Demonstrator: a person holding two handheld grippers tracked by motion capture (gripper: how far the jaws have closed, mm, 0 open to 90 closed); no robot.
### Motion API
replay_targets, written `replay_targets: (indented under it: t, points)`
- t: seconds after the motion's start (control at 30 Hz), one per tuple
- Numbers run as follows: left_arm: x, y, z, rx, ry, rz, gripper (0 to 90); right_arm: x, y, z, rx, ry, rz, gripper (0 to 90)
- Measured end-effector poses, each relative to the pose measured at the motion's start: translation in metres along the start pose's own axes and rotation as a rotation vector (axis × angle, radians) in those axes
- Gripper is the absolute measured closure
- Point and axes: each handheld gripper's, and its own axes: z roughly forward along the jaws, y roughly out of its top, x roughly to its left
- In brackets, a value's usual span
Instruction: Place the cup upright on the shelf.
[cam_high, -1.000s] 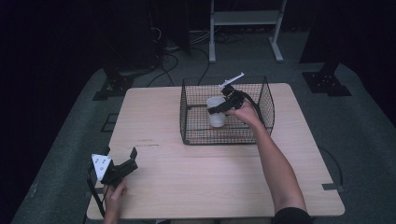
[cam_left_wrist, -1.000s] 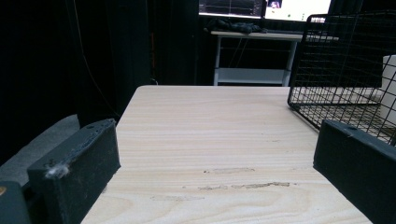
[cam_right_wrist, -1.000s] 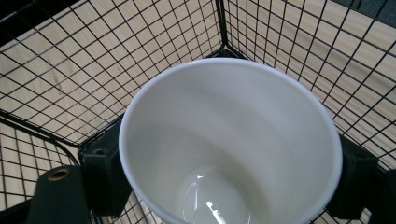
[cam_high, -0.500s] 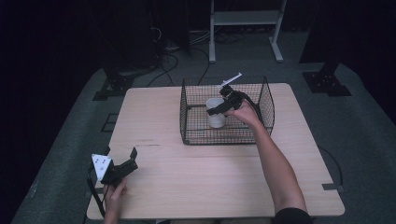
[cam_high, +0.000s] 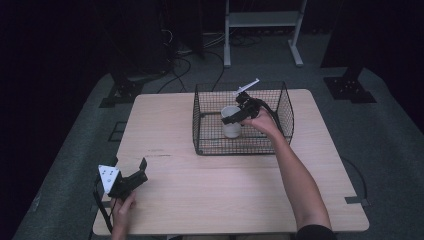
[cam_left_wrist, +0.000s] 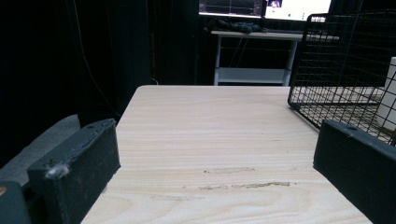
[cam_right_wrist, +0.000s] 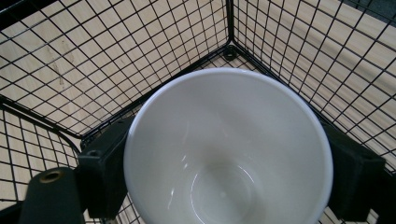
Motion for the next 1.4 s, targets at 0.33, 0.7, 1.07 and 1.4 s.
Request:
replay_targets:
  t: [0.33,0.7,1.07,1.4]
  points:
    - [0.0,0.0,0.0,0.001,0.002,0.001,0.0,0.004,0.001,-0.003,0.004,0.002,-0.015,15.7]
    - [0.0,0.0,0.0,0.001,0.001,0.004,0.0,0.004,0.005,-0.021,-0.083,0.003,0.011,12.8]
    - [-0.001,0.0,0.0,-0.002,-0.001,0.006,0.0,0.013,0.006,-0.046,-0.158,0.018,0.014,12.8]
    - [-0.001,0.0,0.0,0.001,0.002,0.004,0.0,0.023,-0.002,-0.064,-0.202,0.048,0.009,12.7]
